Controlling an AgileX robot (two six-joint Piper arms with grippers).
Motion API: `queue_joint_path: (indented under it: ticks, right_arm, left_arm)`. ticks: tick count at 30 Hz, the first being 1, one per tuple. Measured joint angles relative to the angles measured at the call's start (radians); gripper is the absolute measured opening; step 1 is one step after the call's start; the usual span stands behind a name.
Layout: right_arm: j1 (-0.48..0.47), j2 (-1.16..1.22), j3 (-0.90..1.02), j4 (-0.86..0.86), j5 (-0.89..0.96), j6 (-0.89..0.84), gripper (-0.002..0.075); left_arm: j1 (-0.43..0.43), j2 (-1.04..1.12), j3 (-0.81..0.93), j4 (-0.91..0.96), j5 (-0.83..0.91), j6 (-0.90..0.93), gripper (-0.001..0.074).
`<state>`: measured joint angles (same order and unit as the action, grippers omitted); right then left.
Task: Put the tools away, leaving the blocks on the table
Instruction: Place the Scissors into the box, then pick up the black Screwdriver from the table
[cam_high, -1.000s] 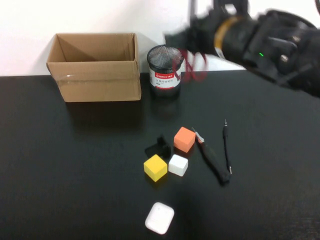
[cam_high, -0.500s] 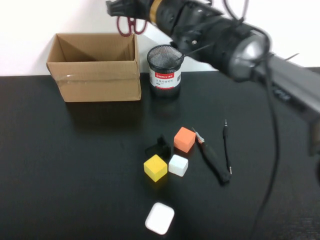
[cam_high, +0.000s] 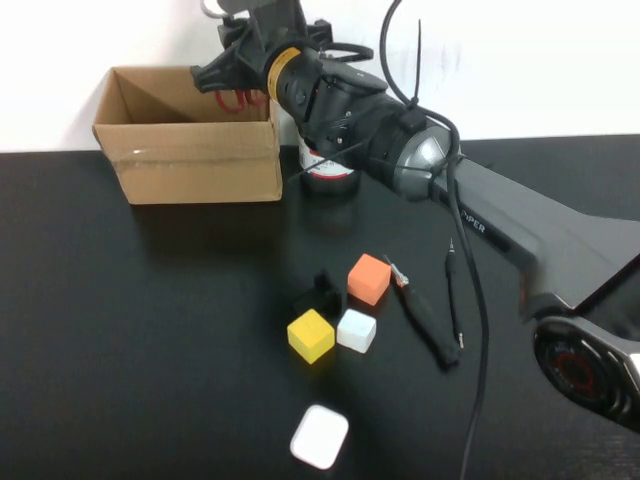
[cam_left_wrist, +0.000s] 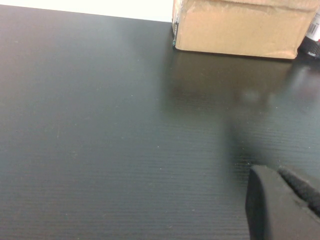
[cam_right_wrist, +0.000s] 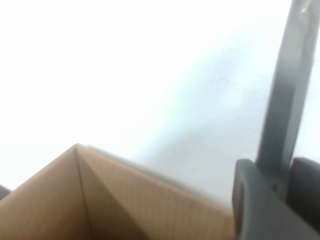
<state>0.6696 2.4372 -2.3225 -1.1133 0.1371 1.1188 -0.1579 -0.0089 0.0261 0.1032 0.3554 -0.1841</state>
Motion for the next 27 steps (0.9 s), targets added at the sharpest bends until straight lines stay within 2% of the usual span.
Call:
queue_joint_path:
  ticks: [7, 13, 17, 23, 27]
  right_arm:
    - [0.011, -0.034, -0.006, -0.015, 0.079, 0.0, 0.0253]
    - [0.06, -0.11, -0.006, -0.011, 0.177, -0.02, 0.0276]
    - [0.11, -0.184, -0.008, 0.085, 0.338, -0.225, 0.0277]
    - [0.126, -0.291, -0.008, 0.514, 0.688, -0.664, 0.0277]
    - [0.116, -0.332, 0.022, 0.621, 0.908, -0.776, 0.0277]
  left_arm:
    - [0.0, 0.0, 0.0, 0.0, 0.0, 0.0, 0.0]
    - [0.0, 0.0, 0.0, 0.0, 0.0, 0.0, 0.0]
    - [0.0, 0.0, 0.0, 0.0, 0.0, 0.0, 0.0]
    - [0.0, 0.0, 0.0, 0.0, 0.0, 0.0, 0.0]
    - [0.0, 0.0, 0.0, 0.0, 0.0, 0.0, 0.0]
